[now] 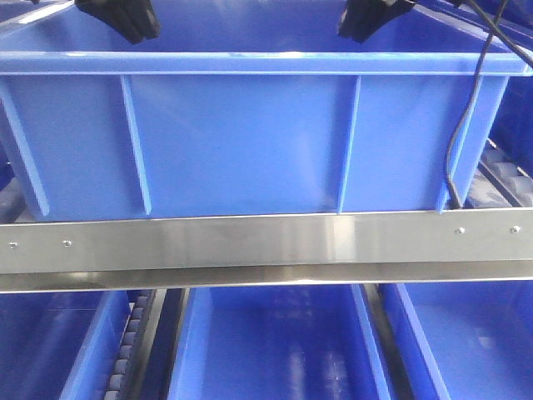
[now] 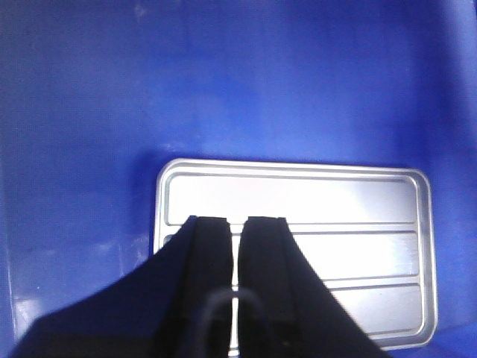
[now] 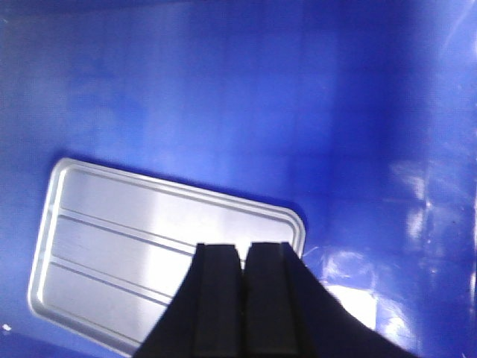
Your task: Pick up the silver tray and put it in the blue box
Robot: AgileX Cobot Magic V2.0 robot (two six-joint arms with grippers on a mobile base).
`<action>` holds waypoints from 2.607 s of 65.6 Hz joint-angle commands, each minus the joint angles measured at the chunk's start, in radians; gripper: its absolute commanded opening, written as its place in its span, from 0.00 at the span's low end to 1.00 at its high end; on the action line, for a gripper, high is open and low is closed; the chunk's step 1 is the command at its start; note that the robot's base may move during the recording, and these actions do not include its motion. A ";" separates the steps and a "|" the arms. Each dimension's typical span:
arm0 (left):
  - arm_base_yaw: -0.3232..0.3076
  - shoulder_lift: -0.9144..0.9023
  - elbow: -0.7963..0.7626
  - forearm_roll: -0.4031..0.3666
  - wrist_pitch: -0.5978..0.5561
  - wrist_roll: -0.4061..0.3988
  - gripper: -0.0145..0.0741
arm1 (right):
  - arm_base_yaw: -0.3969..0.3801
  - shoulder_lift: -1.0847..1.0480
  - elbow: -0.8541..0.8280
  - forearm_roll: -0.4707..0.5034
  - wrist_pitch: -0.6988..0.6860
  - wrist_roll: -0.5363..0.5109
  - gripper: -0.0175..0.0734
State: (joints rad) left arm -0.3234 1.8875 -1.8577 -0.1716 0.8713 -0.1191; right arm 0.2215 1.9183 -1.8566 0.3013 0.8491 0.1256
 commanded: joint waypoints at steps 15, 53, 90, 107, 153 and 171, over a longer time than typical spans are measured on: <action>-0.012 -0.192 0.028 -0.017 -0.121 -0.008 0.15 | 0.009 -0.217 0.005 0.024 -0.137 -0.053 0.25; -0.061 -0.882 1.017 0.089 -0.871 -0.008 0.15 | 0.082 -0.987 1.064 -0.137 -0.917 -0.179 0.25; -0.061 -1.846 1.583 0.164 -0.880 -0.008 0.15 | 0.082 -1.745 1.491 -0.209 -0.831 -0.179 0.25; -0.061 -1.870 1.601 0.164 -0.882 -0.008 0.15 | 0.082 -1.749 1.491 -0.209 -0.808 -0.179 0.25; -0.061 -1.870 1.601 0.164 -0.882 -0.008 0.15 | -0.181 -1.840 1.687 -0.317 -0.960 -0.137 0.25; -0.061 -1.870 1.601 0.164 -0.882 -0.008 0.15 | -0.199 -1.949 1.866 -0.317 -1.032 -0.120 0.25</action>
State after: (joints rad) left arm -0.3767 0.0055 -0.2313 -0.0077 0.0732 -0.1229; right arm 0.0262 -0.0104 0.0283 0.0000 -0.1012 0.0000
